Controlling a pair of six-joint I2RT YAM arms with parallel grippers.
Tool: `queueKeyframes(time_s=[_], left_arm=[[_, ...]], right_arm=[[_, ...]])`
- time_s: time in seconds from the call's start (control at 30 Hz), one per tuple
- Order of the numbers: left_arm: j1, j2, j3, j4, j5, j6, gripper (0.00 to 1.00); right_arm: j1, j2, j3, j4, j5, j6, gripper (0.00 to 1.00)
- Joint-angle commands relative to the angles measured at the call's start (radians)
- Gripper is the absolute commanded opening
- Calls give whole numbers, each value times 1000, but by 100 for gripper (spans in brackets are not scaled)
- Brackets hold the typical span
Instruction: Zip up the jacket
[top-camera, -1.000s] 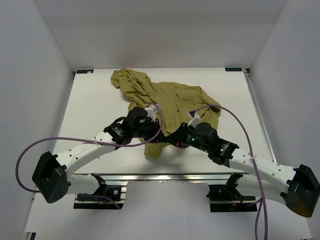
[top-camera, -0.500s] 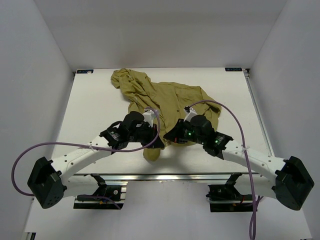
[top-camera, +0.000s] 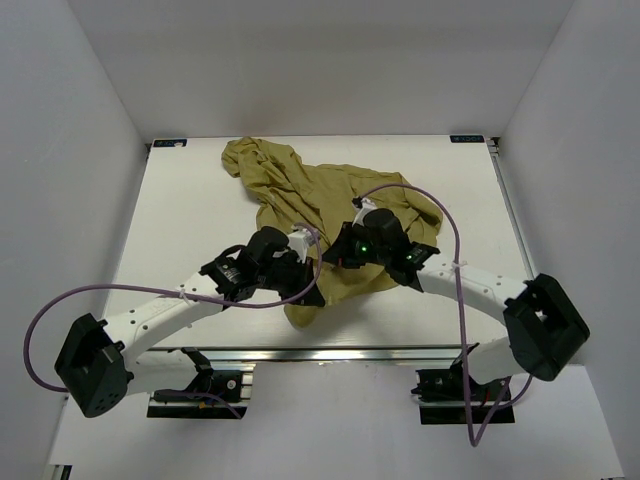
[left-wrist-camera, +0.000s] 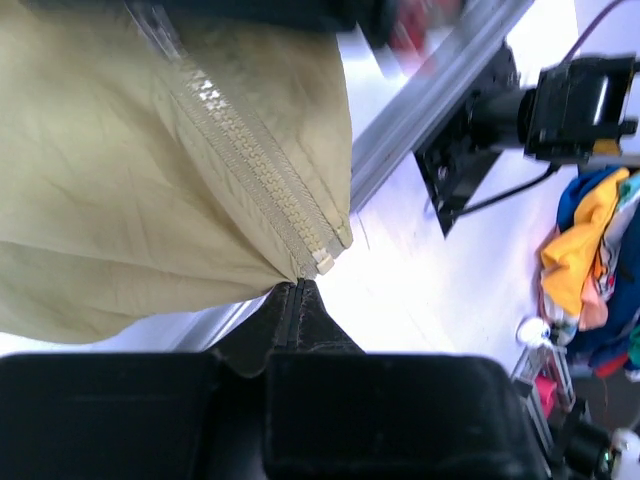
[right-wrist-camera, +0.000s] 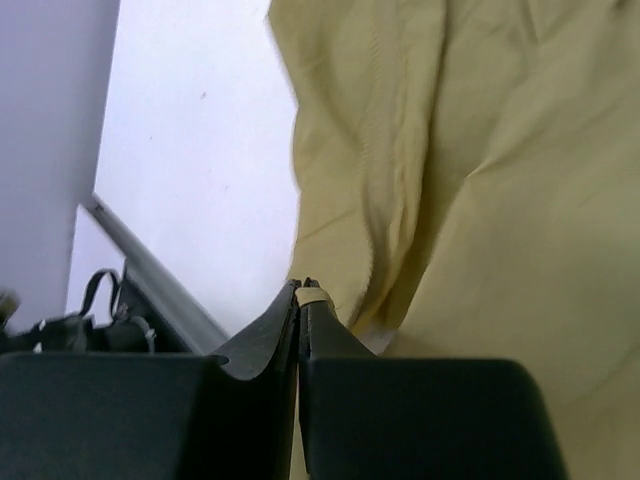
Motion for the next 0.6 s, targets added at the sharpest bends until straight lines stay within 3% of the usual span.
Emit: queueKeyframes(time_s=[0.0, 0.17, 0.57], left_arm=[[-11, -30, 2, -86, 100, 44, 0], [-13, -54, -17, -116, 116, 54, 0], [-13, -57, -121, -87, 143, -100, 0]], right_arm=[[-64, 58, 60, 112, 68, -68, 0], [-124, 194, 142, 227, 13, -126, 0], [-305, 657, 620, 428, -167, -242, 0]])
